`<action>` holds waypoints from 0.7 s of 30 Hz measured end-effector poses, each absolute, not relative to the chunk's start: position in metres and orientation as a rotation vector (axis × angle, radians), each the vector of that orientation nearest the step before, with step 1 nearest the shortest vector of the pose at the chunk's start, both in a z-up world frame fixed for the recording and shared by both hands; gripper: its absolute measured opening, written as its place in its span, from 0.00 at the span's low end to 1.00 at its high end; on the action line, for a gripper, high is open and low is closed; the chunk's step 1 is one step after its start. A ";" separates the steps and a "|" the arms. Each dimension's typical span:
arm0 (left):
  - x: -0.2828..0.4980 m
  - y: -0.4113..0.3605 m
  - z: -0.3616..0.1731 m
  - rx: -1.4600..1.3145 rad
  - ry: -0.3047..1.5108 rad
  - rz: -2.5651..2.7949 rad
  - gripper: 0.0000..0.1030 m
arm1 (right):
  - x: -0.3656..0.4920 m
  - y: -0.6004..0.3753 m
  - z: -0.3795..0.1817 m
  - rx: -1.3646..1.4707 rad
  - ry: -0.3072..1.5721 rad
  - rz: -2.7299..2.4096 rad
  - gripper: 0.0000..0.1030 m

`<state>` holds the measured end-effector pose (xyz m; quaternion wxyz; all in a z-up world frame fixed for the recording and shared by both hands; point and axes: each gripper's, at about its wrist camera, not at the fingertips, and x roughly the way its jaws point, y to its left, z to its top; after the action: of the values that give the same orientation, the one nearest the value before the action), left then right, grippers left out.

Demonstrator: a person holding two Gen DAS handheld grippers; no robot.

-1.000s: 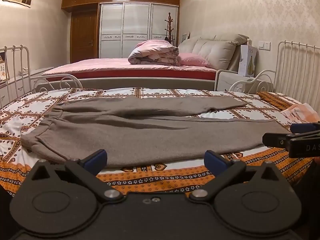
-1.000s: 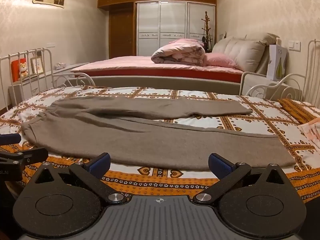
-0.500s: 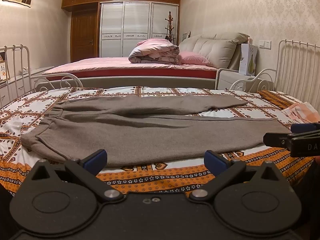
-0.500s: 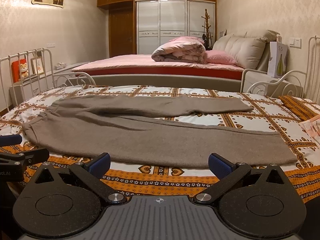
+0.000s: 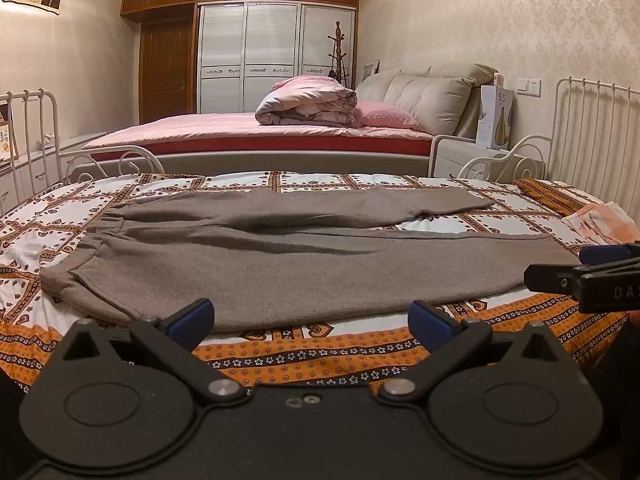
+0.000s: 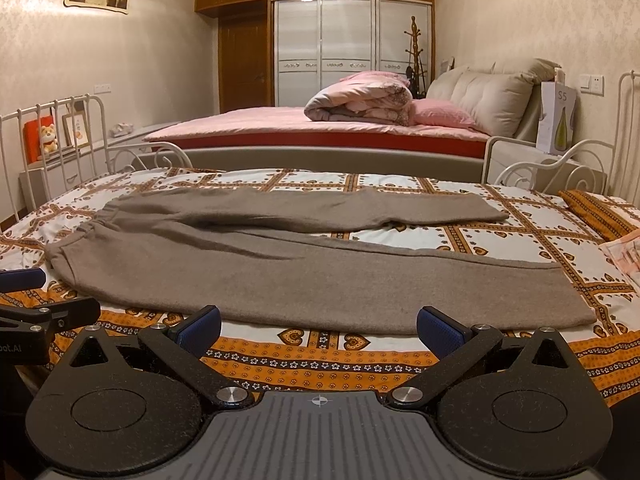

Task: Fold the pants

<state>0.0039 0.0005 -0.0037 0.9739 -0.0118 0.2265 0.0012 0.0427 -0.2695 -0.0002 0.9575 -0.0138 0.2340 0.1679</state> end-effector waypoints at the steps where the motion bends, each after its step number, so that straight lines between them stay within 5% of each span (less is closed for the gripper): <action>1: 0.004 0.000 -0.004 -0.024 0.457 0.003 0.94 | 0.043 -0.270 0.000 -0.028 0.475 0.342 1.00; 21: 0.005 0.000 -0.004 -0.019 0.461 0.002 0.94 | 0.043 -0.272 0.002 -0.020 0.473 0.331 1.00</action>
<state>0.0047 -0.0001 -0.0039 0.9735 -0.0093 0.2284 0.0010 0.0429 -0.2718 0.0017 0.9586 -0.0098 0.2334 0.1630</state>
